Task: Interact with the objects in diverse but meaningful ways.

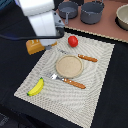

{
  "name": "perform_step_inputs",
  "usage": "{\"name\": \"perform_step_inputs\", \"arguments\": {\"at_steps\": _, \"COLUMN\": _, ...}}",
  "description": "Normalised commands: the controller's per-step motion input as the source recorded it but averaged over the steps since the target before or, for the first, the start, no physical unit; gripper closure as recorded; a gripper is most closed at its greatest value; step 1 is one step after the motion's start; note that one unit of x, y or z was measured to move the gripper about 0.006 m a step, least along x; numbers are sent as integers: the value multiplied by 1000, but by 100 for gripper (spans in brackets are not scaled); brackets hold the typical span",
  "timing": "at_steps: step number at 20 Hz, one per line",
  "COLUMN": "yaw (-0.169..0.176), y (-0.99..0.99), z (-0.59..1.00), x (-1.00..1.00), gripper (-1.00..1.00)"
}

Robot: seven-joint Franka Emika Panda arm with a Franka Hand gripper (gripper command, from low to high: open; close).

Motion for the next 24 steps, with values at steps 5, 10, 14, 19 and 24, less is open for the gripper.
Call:
{"name": "perform_step_inputs", "arguments": {"at_steps": 5, "yaw": -14, "y": 255, "z": -18, "x": 984, "gripper": 100}}
{"name": "perform_step_inputs", "arguments": {"at_steps": 10, "yaw": -16, "y": 241, "z": -94, "x": 971, "gripper": 100}}
{"name": "perform_step_inputs", "arguments": {"at_steps": 14, "yaw": -30, "y": 206, "z": -23, "x": 862, "gripper": 100}}
{"name": "perform_step_inputs", "arguments": {"at_steps": 19, "yaw": -22, "y": 116, "z": -124, "x": 590, "gripper": 100}}
{"name": "perform_step_inputs", "arguments": {"at_steps": 24, "yaw": -10, "y": 100, "z": -209, "x": 451, "gripper": 100}}
